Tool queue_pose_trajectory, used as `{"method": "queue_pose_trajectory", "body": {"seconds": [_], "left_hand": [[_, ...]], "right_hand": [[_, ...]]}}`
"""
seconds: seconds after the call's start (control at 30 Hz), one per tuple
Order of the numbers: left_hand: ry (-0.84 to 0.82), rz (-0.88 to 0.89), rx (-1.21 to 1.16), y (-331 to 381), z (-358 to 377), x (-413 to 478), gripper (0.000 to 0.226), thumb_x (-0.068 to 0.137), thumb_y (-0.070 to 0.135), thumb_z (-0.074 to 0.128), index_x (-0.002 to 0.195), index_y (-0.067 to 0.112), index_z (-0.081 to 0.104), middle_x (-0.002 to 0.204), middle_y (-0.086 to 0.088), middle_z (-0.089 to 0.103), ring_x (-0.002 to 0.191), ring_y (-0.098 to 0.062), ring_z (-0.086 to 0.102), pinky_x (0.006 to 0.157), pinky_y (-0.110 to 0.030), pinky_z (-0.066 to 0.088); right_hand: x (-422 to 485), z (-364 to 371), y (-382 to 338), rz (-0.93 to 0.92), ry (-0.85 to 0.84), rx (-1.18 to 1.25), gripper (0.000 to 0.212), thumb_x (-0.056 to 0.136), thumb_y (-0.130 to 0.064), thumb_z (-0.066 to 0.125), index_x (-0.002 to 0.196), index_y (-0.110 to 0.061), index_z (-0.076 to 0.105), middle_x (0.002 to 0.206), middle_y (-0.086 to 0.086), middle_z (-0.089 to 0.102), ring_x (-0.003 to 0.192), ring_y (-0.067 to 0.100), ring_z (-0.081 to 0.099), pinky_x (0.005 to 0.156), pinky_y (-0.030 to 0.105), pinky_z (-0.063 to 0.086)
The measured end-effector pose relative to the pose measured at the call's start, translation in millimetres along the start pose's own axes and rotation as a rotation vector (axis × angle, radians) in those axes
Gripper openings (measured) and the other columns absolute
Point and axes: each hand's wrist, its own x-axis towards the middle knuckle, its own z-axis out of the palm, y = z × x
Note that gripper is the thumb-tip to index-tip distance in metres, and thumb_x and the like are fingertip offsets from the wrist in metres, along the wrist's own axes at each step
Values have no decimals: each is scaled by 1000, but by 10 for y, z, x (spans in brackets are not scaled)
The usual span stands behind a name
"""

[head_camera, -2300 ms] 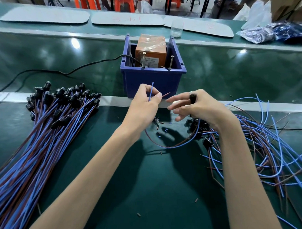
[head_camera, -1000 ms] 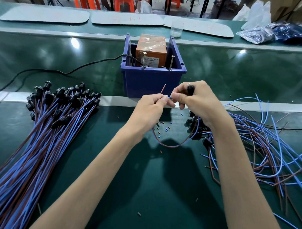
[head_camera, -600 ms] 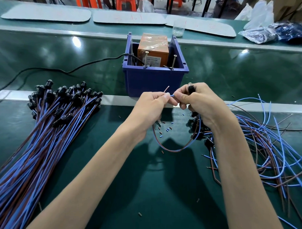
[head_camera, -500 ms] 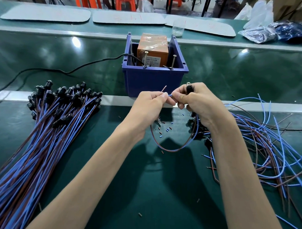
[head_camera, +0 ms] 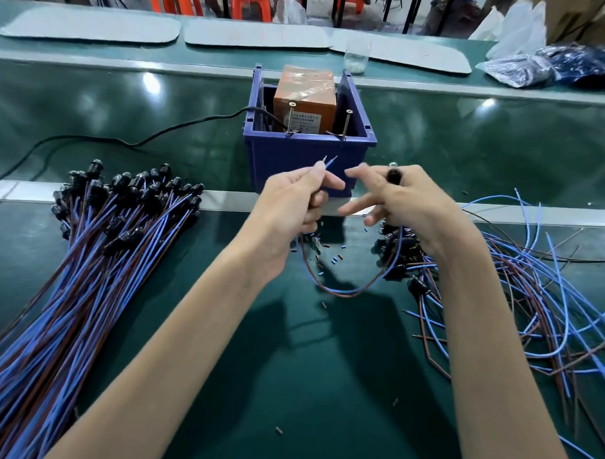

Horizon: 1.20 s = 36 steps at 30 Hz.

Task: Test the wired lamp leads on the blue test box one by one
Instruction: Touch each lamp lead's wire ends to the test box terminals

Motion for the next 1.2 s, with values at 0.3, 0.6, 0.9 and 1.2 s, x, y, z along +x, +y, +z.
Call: {"method": "queue_pose_trajectory", "body": {"seconds": [0.3,0.6,0.9,1.2], "left_hand": [[62,2,-308,4,56,-26,42,102,34,41,62,19,41,46,8,29,35,-4,18,37,-17,15],[54,210,-347,-18,93,-29,36,105,22,31,79,13,55,51,9,38,41,-4,28,41,-16,21],[15,188,-329,-34,102,-54,45,102,20,32,58,16,42,49,10,35,41,-4,19,38,-16,18],[17,238,-202,-72,103,-55,38,106,29,31,73,17,44,49,9,32,37,-2,22,36,-13,20]], "right_hand": [[13,48,-20,-150,35,322,10,86,-11,68,87,-16,76,65,-4,49,58,7,34,46,13,26],[24,114,-49,-119,64,185,49,97,-54,40,89,-23,77,54,-5,35,54,10,26,57,22,24],[11,280,-100,-166,-22,438,35,100,-32,48,89,-13,75,71,3,40,56,3,34,43,10,29],[-14,422,-170,-115,43,628,32,95,-25,59,67,-15,72,46,-12,25,41,2,20,35,13,18]]}}
